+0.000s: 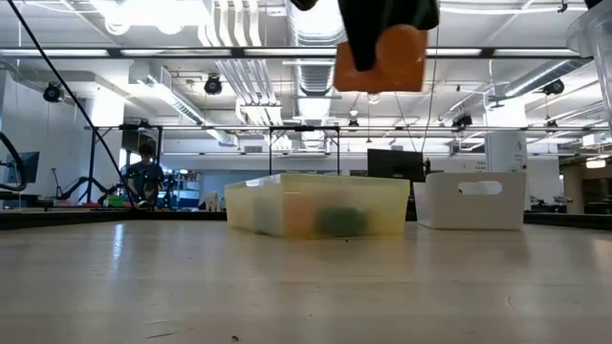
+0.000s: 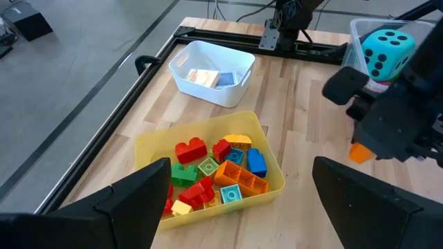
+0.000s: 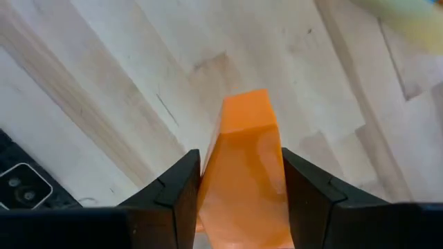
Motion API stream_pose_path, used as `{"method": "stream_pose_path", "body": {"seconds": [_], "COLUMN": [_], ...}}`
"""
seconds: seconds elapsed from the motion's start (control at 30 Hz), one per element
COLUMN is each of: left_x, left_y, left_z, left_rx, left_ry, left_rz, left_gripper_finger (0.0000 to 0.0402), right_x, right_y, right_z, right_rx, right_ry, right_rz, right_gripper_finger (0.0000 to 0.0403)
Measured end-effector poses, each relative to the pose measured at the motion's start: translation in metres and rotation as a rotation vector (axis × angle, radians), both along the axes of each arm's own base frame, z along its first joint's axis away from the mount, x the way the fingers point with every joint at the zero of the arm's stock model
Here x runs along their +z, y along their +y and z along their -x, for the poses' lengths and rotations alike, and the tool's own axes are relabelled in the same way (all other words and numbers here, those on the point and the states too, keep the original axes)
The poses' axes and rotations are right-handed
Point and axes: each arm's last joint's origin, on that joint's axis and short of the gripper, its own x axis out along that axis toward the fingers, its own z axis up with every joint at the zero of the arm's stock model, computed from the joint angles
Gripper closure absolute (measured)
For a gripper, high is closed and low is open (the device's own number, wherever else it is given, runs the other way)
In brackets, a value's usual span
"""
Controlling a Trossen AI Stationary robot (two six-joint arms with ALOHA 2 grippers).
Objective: Pick & Place Toys
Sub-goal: Put the orange game piece into the yellow bin
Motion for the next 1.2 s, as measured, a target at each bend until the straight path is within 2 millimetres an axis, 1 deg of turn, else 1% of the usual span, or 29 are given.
{"method": "stream_pose_path", "body": {"seconds": [0.13, 0.37, 0.57, 0.87, 0.97, 1.07, 1.2], "left_x": [0.000, 0.000, 0.000, 0.000, 0.000, 0.000, 0.000], "left_y": [0.000, 0.000, 0.000, 0.000, 0.000, 0.000, 0.000], "left_z": [0.000, 0.000, 0.000, 0.000, 0.000, 0.000, 0.000], "left_rx": [0.000, 0.000, 0.000, 0.000, 0.000, 0.000, 0.000], "left_ry": [0.000, 0.000, 0.000, 0.000, 0.000, 0.000, 0.000], "left_rz": [0.000, 0.000, 0.000, 0.000, 0.000, 0.000, 0.000], "left_gripper_finger": [0.0050, 0.0050, 0.0050, 0.0050, 0.0050, 0.0050, 0.0050], "right_x": [0.007, 0.009, 0.010, 0.010, 0.010, 0.009, 0.000], "right_y": [-0.021, -0.074, -0.127, -0.204, -0.227, -0.247, -0.265], "right_z": [-0.006, -0.019, -0.026, -0.028, -0.028, -0.030, -0.034], "right_rx": [0.020, 0.025, 0.018, 0.026, 0.005, -0.056, -0.128], "right_ry": [-0.022, -0.034, -0.031, -0.046, -0.082, -0.133, -0.196], "right_rz": [0.004, 0.048, 0.084, 0.100, 0.067, 0.051, 0.016], "right_gripper_finger": [0.0250, 0.0250, 0.0250, 0.0250, 0.0250, 0.0250, 0.0250]}}
